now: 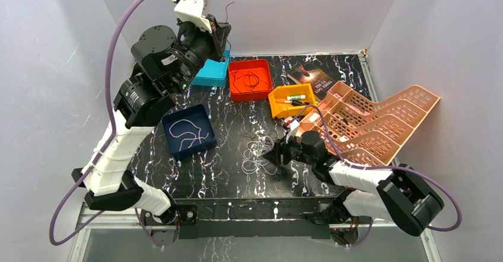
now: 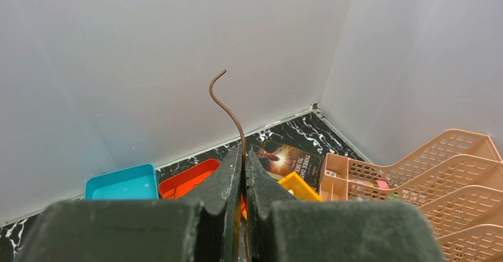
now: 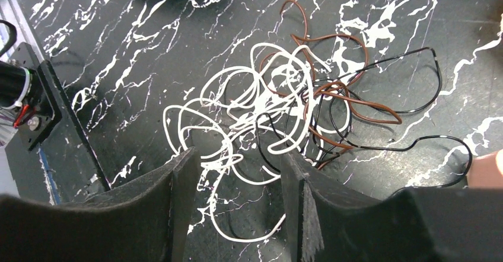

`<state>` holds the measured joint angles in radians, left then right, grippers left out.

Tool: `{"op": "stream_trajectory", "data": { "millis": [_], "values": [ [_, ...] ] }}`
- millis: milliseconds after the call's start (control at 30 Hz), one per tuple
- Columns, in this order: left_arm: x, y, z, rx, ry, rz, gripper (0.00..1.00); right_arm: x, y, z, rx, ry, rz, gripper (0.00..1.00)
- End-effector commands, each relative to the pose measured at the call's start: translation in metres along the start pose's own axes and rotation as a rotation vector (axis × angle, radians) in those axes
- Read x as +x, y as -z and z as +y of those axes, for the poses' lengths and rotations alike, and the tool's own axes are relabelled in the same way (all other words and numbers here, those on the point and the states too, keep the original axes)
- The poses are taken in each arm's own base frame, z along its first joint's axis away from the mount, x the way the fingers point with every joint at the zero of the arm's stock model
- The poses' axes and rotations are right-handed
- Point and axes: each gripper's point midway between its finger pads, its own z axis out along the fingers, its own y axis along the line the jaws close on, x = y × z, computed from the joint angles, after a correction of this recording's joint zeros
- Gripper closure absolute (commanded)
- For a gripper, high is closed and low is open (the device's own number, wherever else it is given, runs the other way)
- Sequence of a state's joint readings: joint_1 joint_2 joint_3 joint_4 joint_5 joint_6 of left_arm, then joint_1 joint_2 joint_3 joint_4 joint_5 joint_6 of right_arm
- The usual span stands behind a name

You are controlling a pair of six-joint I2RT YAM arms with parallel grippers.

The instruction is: Untangle the cables

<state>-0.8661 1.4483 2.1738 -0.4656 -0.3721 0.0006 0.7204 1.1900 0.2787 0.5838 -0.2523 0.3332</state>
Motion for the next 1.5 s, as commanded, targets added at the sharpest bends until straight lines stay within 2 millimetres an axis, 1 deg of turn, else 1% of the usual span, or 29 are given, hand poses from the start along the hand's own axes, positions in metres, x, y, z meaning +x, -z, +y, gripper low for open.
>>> {"op": "stream_trajectory", "data": {
  "millis": [0, 67, 133, 167, 367, 467, 533, 667, 700, 733, 767, 933, 1033, 1200, 1333, 1467],
  "values": [
    [-0.012, 0.01, 0.01, -0.026, 0.001, -0.038, 1.0, -0.034, 0.005, 0.012, -0.013, 0.038, -0.08, 0.37],
    [-0.008, 0.009, 0.01, -0.027, -0.004, -0.026, 1.0, -0.04, 0.009, 0.013, -0.007, 0.045, -0.092, 0.34],
    [-0.002, 0.006, 0.008, -0.024, -0.008, -0.008, 1.0, -0.063, 0.012, 0.02, -0.012, 0.063, -0.139, 0.33],
    [0.0, 0.005, 0.007, -0.021, -0.01, 0.0, 1.0, -0.068, 0.014, 0.022, -0.013, 0.068, -0.148, 0.32],
    [0.011, -0.002, 0.004, -0.018, -0.022, 0.03, 1.0, -0.086, 0.027, 0.028, 0.001, 0.09, -0.186, 0.28],
    [0.016, -0.005, 0.003, -0.02, -0.031, 0.041, 1.0, -0.09, 0.032, 0.028, 0.01, 0.089, -0.2, 0.27],
    [0.019, -0.009, 0.002, -0.02, -0.037, 0.049, 1.0, -0.087, 0.034, 0.026, 0.021, 0.084, -0.203, 0.26],
    [0.026, -0.017, -0.001, -0.022, -0.056, 0.064, 1.0, -0.073, 0.034, 0.018, 0.043, 0.057, -0.195, 0.26],
    [0.027, -0.019, -0.001, -0.024, -0.062, 0.067, 1.0, -0.073, 0.033, 0.018, 0.044, 0.05, -0.196, 0.26],
    [0.029, -0.022, -0.001, -0.027, -0.069, 0.072, 1.0, -0.055, 0.033, 0.012, 0.054, 0.034, -0.163, 0.26],
    [0.03, -0.024, 0.0, -0.032, -0.079, 0.073, 1.0, -0.05, 0.032, 0.01, 0.057, 0.026, -0.154, 0.26],
    [0.049, -0.04, -0.001, -0.055, -0.128, 0.109, 1.0, -0.036, 0.034, 0.007, 0.064, 0.003, -0.133, 0.26],
    [0.058, -0.054, -0.002, -0.067, -0.175, 0.125, 1.0, -0.034, 0.035, 0.005, 0.069, -0.009, -0.137, 0.26],
    [0.057, -0.076, 0.0, -0.112, -0.235, 0.11, 1.0, -0.028, 0.036, 0.005, 0.068, -0.023, -0.129, 0.26],
    [0.059, -0.096, 0.0, -0.14, -0.281, 0.097, 1.0, -0.025, 0.036, 0.007, 0.054, -0.031, -0.118, 0.26],
    [0.058, -0.114, 0.006, -0.183, -0.316, 0.07, 1.0, -0.024, 0.036, 0.009, 0.046, -0.035, -0.113, 0.26]
  ]
}}
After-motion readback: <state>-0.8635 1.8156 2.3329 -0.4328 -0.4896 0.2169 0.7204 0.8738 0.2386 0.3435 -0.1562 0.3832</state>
